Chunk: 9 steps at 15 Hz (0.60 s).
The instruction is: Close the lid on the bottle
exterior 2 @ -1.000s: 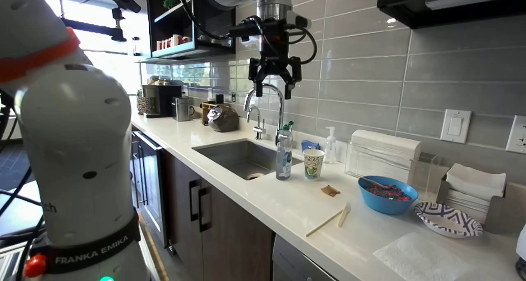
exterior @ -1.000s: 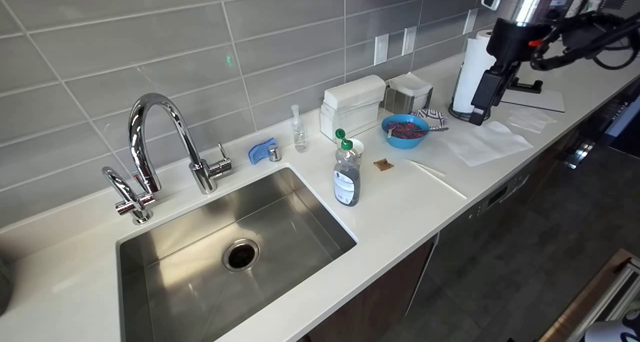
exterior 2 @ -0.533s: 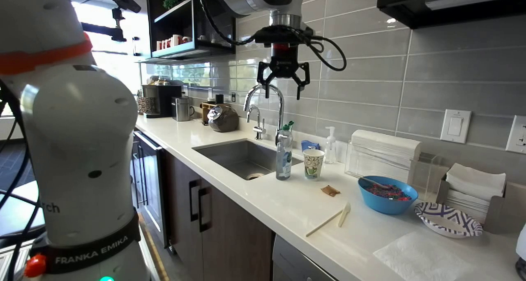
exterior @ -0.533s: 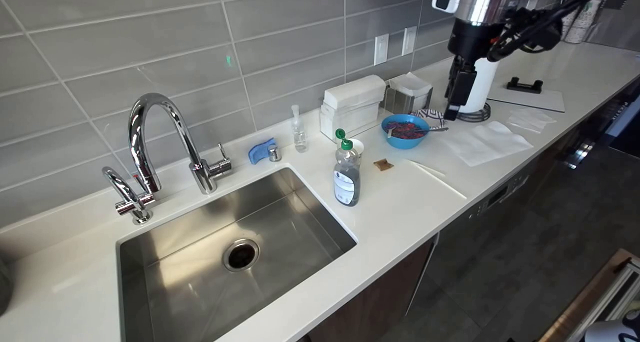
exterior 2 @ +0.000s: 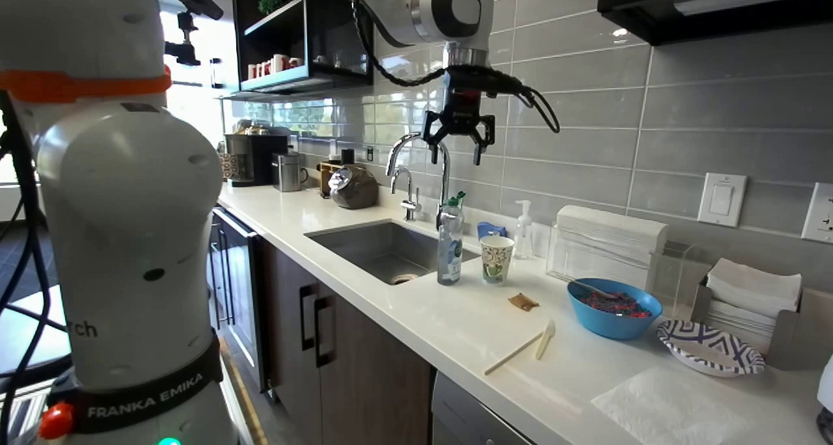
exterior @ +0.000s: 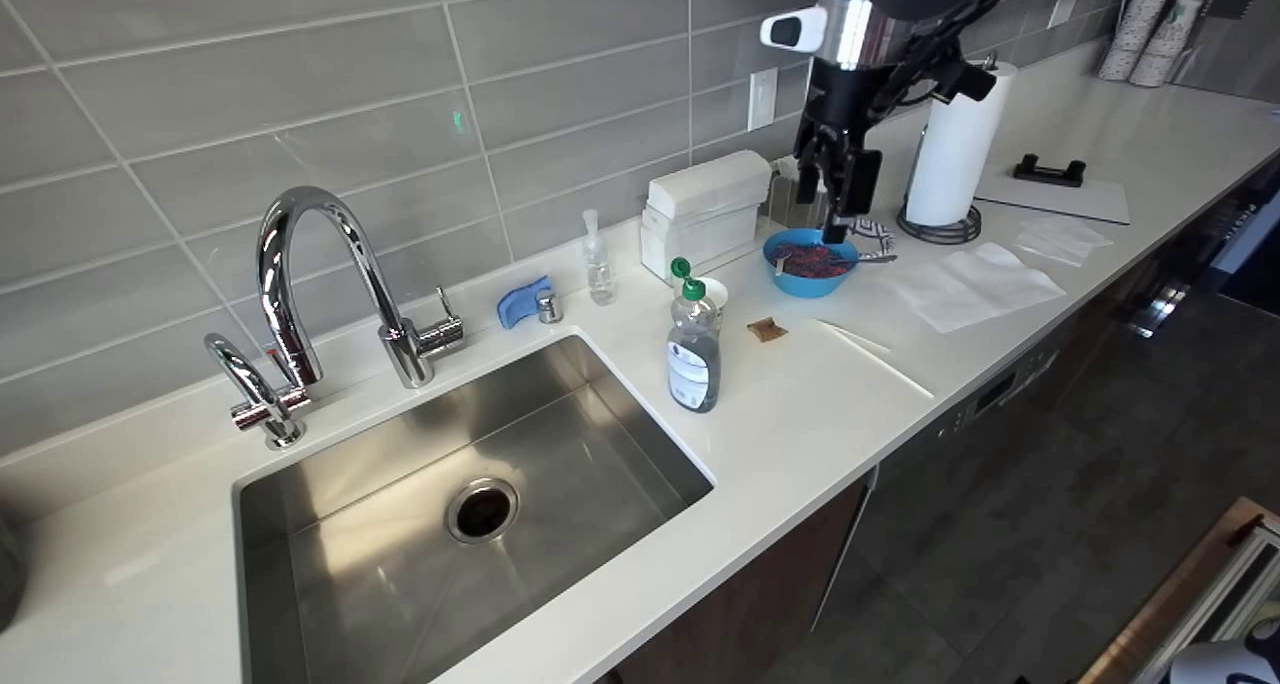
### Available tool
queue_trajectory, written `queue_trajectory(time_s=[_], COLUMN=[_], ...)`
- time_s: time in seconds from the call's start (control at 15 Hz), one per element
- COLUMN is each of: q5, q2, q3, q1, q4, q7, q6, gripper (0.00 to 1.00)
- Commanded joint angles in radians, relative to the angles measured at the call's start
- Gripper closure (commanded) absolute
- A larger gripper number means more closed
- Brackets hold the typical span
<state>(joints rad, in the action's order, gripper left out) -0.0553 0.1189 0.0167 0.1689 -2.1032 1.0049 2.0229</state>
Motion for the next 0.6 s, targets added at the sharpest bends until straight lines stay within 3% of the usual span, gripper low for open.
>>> queue_trajectory(time_s=[0.0, 0.13, 0.2, 0.53], q5=[-0.021, -0.019, -0.007, -0.006], q2=[-0.135, -0.197, -0.124, -0.139], q3=[-0.039, -0.062, -0.067, -0.076], q1=[-0.01, -0.02, -0.03, -0.039], q4=[0.115, 0.169, 0.104, 0.12], q7=[0.181, 0.223, 0.163, 0.166], q6=[-0.001, 0.016, 0.0, 0.001], gripper=[0.0, 0.0, 0.0, 0.0])
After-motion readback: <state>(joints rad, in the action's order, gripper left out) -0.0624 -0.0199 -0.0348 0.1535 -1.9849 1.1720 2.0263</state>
